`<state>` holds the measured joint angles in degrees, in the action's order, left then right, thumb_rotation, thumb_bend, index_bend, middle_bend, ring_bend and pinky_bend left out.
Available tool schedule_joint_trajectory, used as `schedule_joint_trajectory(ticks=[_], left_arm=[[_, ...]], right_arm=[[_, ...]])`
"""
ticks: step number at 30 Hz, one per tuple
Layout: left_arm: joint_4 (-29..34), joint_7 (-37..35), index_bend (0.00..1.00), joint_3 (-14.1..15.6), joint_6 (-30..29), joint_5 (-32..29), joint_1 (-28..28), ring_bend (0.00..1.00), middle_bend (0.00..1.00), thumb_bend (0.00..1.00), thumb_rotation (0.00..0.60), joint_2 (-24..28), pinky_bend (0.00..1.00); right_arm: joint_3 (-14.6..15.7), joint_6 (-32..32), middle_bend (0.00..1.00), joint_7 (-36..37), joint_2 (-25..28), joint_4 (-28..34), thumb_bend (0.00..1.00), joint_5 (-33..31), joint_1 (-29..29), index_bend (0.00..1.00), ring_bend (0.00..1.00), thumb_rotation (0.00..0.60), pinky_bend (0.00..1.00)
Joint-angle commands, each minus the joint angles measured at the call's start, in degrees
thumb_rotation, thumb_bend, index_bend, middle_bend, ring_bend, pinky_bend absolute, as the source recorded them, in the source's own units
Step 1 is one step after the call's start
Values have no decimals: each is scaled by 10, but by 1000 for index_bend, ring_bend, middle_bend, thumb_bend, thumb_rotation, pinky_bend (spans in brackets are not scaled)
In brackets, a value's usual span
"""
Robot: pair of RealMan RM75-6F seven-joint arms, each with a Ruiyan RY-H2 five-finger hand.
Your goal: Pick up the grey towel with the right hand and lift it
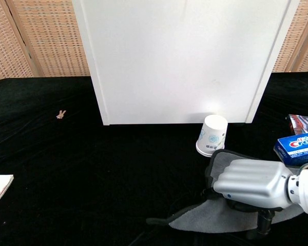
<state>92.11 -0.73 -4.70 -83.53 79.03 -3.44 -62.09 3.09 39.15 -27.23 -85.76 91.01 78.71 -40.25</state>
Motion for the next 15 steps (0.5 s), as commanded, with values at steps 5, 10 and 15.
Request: schedule_joint_trajectory(ticks=[5, 10, 15], left_arm=[[0, 3, 0, 1, 2, 0, -1, 0, 0, 0, 600, -1, 0], [0, 3, 0, 1, 1, 0, -1, 0, 0, 0, 600, -1, 0], [1, 2, 0, 1, 2, 0, -1, 0, 0, 0, 600, -1, 0]], right_arm=[[11, 10, 964, 17, 6, -7, 400, 10, 5, 441, 986, 600, 1000], [15, 15, 969, 35, 5, -15, 519, 13, 9, 588, 989, 600, 1000], [10, 33, 972, 64, 8, -11, 592, 20, 14, 683, 993, 600, 1000]])
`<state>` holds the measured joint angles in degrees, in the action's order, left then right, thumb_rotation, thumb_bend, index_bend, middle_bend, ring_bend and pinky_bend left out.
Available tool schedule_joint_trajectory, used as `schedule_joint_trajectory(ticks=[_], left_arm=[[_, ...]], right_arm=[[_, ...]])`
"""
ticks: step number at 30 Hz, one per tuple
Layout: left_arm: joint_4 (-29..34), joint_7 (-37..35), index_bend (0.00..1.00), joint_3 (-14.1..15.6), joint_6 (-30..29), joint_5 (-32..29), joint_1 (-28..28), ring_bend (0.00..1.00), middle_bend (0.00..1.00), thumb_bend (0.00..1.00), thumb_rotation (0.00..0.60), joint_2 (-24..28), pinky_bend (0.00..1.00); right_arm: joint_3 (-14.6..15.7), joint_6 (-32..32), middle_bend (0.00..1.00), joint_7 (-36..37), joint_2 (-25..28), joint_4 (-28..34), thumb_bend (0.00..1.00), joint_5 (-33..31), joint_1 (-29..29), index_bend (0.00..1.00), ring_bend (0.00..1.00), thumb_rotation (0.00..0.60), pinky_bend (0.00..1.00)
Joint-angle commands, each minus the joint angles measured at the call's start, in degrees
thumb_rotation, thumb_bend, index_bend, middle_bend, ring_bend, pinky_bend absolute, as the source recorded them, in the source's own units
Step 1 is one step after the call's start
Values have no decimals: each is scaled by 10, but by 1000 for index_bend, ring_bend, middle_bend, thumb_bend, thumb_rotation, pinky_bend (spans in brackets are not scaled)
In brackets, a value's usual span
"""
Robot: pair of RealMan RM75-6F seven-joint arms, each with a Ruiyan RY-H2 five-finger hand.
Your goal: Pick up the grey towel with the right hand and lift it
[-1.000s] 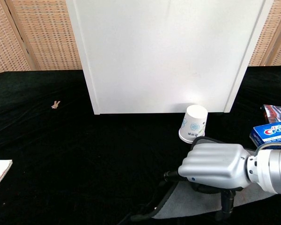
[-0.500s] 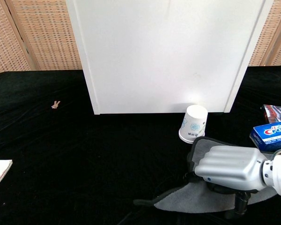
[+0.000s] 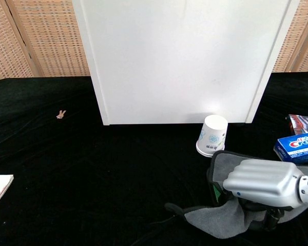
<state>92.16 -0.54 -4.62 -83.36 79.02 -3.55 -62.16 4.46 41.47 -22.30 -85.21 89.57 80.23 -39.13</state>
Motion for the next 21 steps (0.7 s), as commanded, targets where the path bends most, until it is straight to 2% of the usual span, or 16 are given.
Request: schedule_joint_trajectory(ticks=[1, 11, 21], left_arm=[[0, 0, 0, 0, 0, 1, 0, 0, 0, 0, 600, 0, 0], [3, -6, 0, 3, -4, 7, 2, 0, 0, 0, 600, 3, 0], [6, -16, 0, 6, -7, 15, 4, 0, 0, 0, 600, 7, 0]], right_arm=[[-5, 13, 972, 20, 4, 5, 597, 7, 4, 689, 993, 600, 1000], [-24, 67, 980, 104, 45, 56, 639, 44, 11, 747, 997, 600, 1000], [-74, 131, 999, 234, 122, 143, 651, 41, 25, 762, 1000, 600, 1000]])
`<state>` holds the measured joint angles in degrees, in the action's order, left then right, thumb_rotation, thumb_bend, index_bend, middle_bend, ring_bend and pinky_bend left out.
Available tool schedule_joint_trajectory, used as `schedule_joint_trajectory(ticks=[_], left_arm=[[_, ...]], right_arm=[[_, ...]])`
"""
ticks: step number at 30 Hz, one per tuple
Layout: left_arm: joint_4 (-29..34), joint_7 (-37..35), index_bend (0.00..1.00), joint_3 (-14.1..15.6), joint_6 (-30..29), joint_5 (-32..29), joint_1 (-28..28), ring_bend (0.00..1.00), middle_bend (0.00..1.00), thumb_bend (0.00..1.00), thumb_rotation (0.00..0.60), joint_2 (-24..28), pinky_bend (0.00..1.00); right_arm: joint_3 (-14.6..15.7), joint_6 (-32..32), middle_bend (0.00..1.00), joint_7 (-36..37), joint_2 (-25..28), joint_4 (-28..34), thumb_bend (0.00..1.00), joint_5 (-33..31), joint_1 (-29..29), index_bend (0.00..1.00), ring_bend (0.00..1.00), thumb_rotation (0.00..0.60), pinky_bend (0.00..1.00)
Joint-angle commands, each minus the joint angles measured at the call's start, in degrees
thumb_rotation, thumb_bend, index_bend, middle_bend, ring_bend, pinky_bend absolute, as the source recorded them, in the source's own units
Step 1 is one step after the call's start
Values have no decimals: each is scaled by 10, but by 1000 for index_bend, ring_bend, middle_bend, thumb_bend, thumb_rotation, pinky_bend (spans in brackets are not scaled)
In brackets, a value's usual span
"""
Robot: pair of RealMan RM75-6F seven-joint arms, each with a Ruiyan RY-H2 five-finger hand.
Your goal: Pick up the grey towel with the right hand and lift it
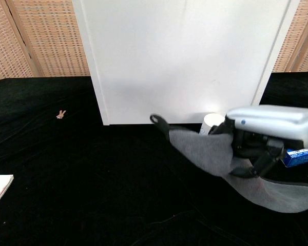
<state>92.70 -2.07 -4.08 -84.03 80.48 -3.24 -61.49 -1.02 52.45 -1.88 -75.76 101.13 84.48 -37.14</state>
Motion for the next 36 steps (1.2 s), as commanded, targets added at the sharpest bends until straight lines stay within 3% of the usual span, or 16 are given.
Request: schedule_joint_trajectory(ticks=[1, 9, 19, 36], left_arm=[[1, -2, 0, 0, -1, 1, 1, 0, 0, 0, 600, 1, 0], [3, -8, 0, 2, -5, 7, 3, 0, 0, 0, 600, 4, 0], [6, -11, 0, 5, -14, 14, 7, 0, 0, 0, 600, 6, 0], [4, -13, 0, 3, -10, 9, 5, 0, 0, 0, 600, 6, 0]], right_arm=[[-25, 29, 1000, 37, 38, 36, 656, -1, 7, 765, 1000, 600, 1000], [-60, 74, 1000, 67, 87, 87, 672, -9, 19, 779, 1000, 600, 1000], [-111, 39, 1000, 103, 151, 173, 682, -142, 7, 791, 1000, 600, 1000], [-137, 20, 1000, 52, 154, 196, 684, -281, -26, 792, 1000, 600, 1000]])
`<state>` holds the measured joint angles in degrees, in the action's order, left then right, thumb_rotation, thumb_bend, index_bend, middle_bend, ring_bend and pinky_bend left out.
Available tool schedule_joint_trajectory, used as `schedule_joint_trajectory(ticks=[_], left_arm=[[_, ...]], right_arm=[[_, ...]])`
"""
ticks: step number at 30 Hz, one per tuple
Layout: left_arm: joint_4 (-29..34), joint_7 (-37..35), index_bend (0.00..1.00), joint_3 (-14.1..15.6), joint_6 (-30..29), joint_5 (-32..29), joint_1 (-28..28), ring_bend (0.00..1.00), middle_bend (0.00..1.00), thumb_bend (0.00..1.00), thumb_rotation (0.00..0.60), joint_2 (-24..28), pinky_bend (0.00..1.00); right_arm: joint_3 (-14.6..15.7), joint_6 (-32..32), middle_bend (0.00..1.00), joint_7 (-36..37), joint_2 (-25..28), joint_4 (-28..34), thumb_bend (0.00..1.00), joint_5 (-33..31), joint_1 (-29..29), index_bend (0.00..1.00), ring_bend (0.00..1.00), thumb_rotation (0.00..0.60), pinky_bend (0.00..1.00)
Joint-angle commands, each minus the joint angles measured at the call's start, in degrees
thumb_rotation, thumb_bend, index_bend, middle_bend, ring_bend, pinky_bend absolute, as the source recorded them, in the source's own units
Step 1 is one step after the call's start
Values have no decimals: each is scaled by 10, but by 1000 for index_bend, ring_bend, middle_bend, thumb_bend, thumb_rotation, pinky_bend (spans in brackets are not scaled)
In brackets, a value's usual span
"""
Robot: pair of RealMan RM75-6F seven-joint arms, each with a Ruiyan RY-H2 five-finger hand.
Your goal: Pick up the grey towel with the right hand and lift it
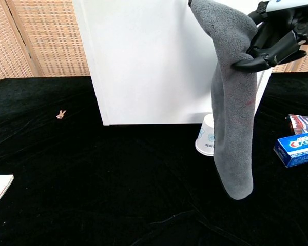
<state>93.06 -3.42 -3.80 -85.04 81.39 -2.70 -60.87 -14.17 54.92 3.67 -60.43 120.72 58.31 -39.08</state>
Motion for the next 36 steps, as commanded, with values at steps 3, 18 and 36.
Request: schedule_joint_trajectory(ticks=[3, 18, 36], left_arm=[[-1, 0, 0, -1, 1, -2, 0, 0, 0, 0, 600, 0, 0], [0, 3, 0, -1, 1, -3, 0, 0, 0, 0, 600, -1, 0], [-1, 6, 0, -1, 3, -4, -1, 0, 0, 0, 600, -2, 0]], right_arm=[[-9, -9, 1000, -1, 2, -2, 684, -35, -10, 792, 1000, 600, 1000], [-17, -18, 1000, 8, 7, -6, 684, -52, -13, 792, 1000, 600, 1000], [-20, -44, 1000, -4, 22, -3, 686, -108, -35, 798, 1000, 600, 1000]])
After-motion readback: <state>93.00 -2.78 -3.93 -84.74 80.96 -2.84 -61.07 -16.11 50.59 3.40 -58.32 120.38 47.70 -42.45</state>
